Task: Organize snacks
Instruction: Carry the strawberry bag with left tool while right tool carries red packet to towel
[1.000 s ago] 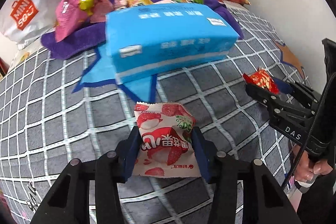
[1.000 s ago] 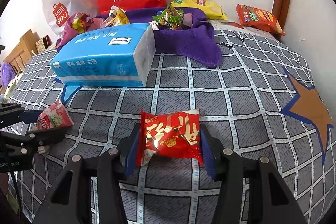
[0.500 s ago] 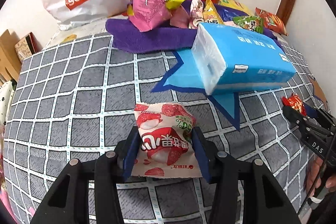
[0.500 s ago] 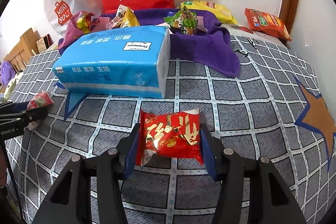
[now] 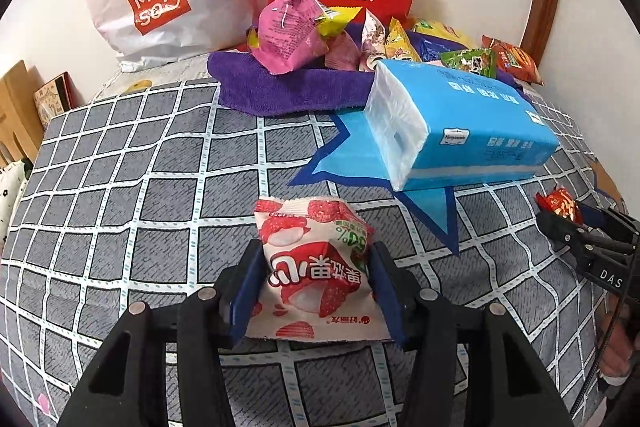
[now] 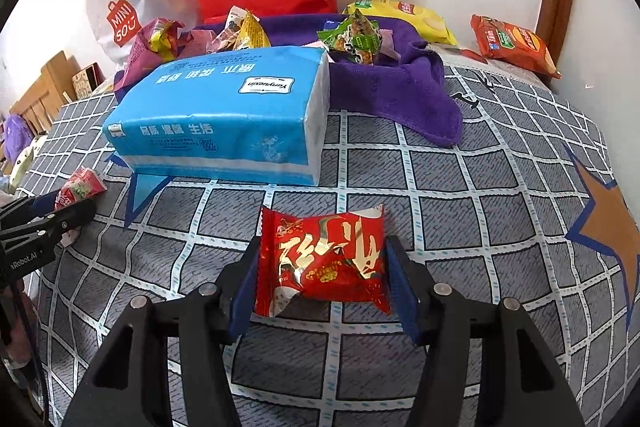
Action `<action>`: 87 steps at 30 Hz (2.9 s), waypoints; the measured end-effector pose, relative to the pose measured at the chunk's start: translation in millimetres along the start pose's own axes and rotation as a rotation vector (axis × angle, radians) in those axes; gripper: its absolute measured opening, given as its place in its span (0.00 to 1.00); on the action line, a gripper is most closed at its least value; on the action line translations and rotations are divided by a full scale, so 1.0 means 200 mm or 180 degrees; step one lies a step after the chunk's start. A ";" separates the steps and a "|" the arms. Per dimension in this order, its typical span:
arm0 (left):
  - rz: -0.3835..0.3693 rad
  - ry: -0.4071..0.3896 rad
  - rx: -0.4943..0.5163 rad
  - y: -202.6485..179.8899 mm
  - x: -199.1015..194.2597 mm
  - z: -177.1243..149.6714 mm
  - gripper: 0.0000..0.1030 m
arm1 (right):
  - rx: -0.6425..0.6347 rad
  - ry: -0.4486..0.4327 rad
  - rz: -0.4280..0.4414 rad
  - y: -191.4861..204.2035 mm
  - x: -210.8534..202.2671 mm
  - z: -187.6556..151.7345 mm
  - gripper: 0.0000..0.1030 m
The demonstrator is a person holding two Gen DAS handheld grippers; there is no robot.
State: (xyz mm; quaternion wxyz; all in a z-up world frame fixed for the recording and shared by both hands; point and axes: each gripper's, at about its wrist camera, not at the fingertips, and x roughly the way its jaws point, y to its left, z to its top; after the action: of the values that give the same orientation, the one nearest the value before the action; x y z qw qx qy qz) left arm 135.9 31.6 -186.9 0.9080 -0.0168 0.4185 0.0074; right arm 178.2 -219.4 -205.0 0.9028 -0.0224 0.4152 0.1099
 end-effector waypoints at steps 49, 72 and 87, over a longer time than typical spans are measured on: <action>-0.0558 -0.0118 -0.0115 -0.08 -0.39 0.68 0.47 | 0.0290 -0.0524 -0.0125 -0.10 -0.47 0.66 0.49; -0.0462 -0.0148 -0.0209 0.06 -0.17 0.97 0.48 | 0.0346 -0.0433 -0.0182 -0.13 -0.22 1.04 0.49; -0.0557 -0.0105 -0.0198 0.00 0.05 1.13 0.48 | 0.0367 -0.0298 -0.0003 -0.15 0.04 1.17 0.49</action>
State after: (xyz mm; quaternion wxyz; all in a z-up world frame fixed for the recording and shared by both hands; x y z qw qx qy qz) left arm 314.9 39.9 -48.0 0.9110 -0.0813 0.4000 -0.0587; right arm 364.9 -215.8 -59.5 0.9211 0.0346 0.3781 0.0863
